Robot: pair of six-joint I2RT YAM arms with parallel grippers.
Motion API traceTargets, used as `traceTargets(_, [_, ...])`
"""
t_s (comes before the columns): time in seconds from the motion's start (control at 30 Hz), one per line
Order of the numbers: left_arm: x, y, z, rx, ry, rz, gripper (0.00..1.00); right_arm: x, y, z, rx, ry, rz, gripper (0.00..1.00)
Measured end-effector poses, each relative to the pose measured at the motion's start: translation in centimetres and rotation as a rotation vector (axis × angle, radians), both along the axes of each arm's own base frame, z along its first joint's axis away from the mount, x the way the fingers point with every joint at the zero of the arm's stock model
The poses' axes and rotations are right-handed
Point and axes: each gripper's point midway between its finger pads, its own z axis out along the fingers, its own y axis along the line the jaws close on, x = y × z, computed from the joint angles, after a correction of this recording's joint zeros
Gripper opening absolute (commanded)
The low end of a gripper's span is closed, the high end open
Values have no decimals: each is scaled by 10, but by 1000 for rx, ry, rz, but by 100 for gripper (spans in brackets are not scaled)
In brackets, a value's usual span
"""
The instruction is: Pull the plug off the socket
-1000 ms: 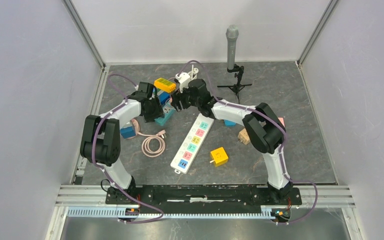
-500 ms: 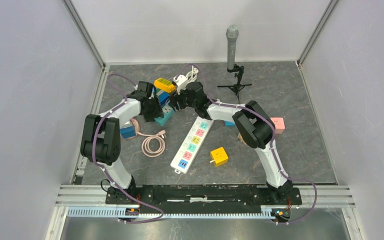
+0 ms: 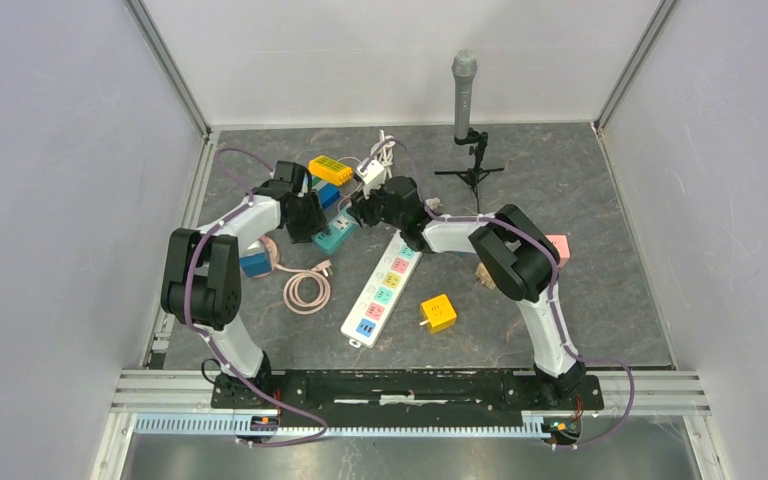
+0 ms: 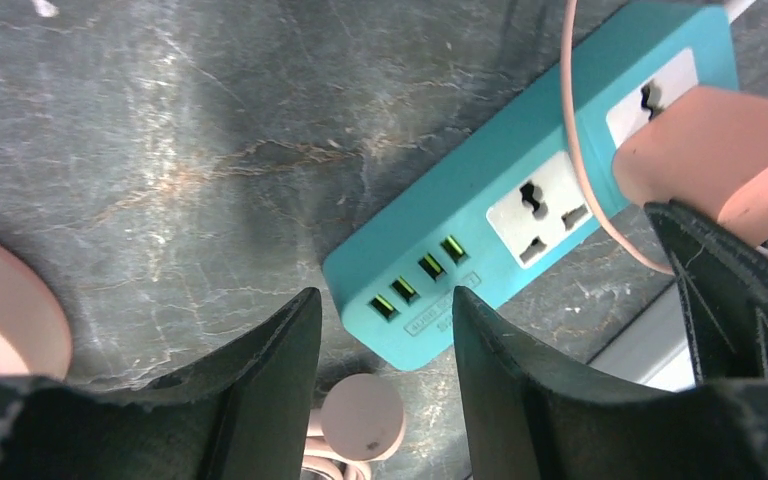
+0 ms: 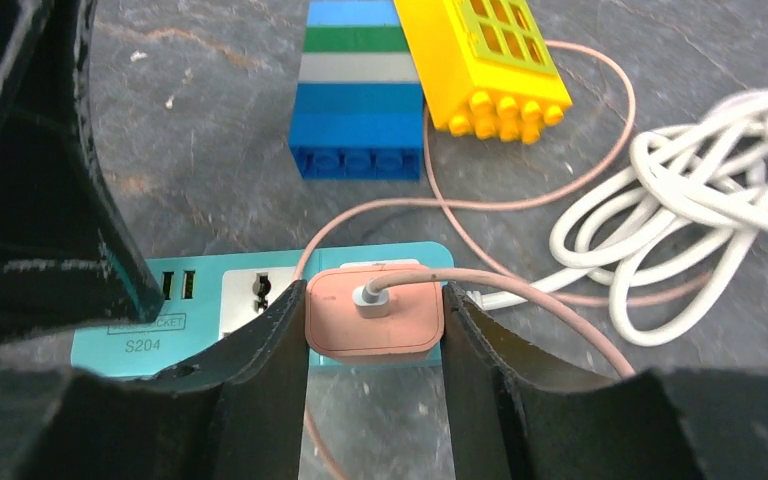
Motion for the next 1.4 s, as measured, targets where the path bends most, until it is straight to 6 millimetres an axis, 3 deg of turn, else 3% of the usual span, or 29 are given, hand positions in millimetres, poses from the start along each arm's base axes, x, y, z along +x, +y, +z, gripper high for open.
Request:
traceTargets(0.27, [-2, -14, 3, -72, 7, -37, 58, -26, -30, 2, -21, 16, -29, 21])
traceTargets(0.5, [-9, -29, -1, -155, 29, -79, 59, -27, -30, 2, 4, 46, -50, 17])
traceTargets(0.63, [-13, -34, -6, -185, 48, -95, 54, -28, -29, 2, 13, 58, -54, 13])
traceTargets(0.9, [-13, -36, -10, -106, 58, -97, 54, -30, -29, -1, 17, 81, -60, 0])
traceTargets(1.4, [-13, -35, -9, -15, 49, -95, 53, -25, -34, 2, 94, 158, -78, 0])
